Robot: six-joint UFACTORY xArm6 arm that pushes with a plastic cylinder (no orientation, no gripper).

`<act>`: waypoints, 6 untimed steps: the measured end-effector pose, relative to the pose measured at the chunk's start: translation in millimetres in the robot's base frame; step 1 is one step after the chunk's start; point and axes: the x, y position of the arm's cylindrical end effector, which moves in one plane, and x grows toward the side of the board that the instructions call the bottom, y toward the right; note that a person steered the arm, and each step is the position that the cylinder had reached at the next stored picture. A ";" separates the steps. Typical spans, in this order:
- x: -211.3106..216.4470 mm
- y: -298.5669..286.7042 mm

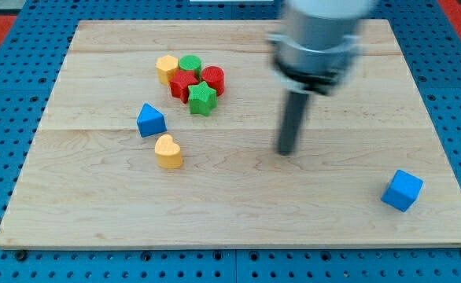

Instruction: Slide the triangle into the heart

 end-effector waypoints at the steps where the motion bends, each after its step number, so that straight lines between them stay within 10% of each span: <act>1: -8.1 -80.7; 4: -70.4 -173.6; 6: -2.5 -33.9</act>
